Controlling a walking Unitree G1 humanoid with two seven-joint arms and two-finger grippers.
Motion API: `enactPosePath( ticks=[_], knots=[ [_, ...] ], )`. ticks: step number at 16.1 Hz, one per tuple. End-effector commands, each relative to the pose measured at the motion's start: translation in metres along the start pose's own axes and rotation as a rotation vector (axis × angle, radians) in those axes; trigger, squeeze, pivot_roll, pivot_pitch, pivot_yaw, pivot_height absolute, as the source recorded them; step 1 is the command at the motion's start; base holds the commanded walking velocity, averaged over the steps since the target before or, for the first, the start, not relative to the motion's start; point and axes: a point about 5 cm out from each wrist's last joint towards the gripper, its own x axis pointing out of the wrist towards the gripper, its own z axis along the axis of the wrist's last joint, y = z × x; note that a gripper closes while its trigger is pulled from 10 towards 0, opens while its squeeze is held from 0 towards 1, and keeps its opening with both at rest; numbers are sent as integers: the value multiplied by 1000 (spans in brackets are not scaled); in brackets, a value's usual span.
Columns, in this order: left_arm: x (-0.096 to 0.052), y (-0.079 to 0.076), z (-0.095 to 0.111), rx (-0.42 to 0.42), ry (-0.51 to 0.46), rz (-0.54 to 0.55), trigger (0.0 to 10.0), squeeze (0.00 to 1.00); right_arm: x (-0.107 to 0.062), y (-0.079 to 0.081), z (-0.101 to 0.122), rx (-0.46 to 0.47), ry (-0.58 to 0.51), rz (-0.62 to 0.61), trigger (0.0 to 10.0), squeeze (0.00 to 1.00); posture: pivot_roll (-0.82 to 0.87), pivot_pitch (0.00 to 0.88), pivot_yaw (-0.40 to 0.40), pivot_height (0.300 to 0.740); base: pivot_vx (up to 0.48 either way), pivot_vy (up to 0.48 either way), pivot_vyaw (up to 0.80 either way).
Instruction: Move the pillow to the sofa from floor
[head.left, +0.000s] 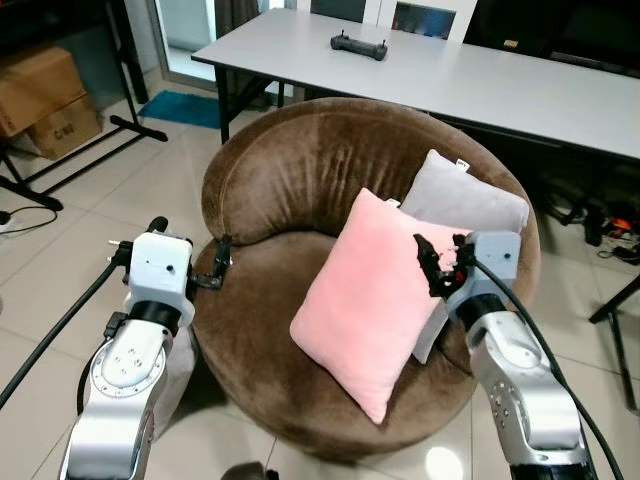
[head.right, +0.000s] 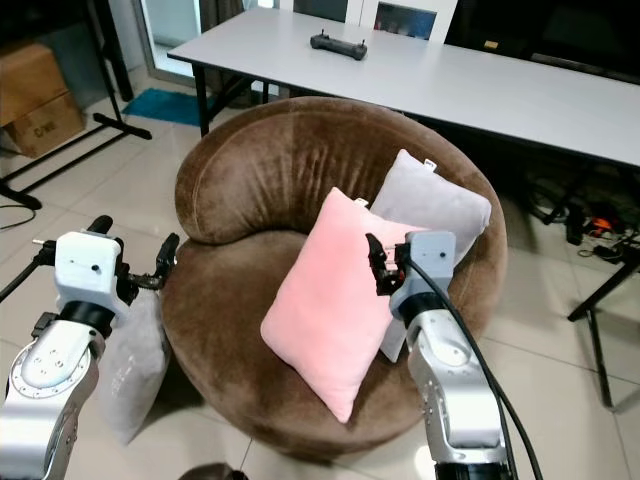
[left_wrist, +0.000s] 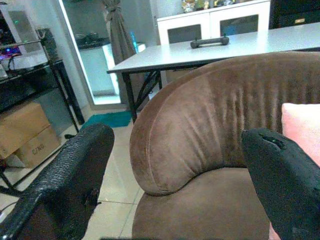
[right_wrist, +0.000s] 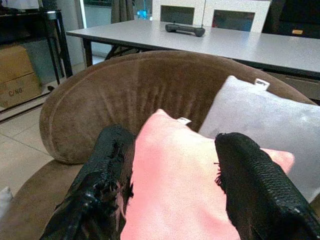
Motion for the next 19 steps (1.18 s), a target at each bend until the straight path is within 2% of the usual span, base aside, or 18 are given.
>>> enactPosePath(
  ticks=[1,13,19],
  knots=[
    [2,-4,2,4,-7,-9,10000,0,-2,-1,3,-14,-6,-2,10000,0,114,0,-58,740,0,345,0],
    [1,-3,0,11,2,-11,10000,0,-4,5,0,-5,30,26,10000,0,117,0,-59,740,0,342,0],
    [3,0,1,13,-1,-2,10000,0,-5,8,1,20,24,35,10000,0,118,0,-62,740,0,351,-680]
  ],
)
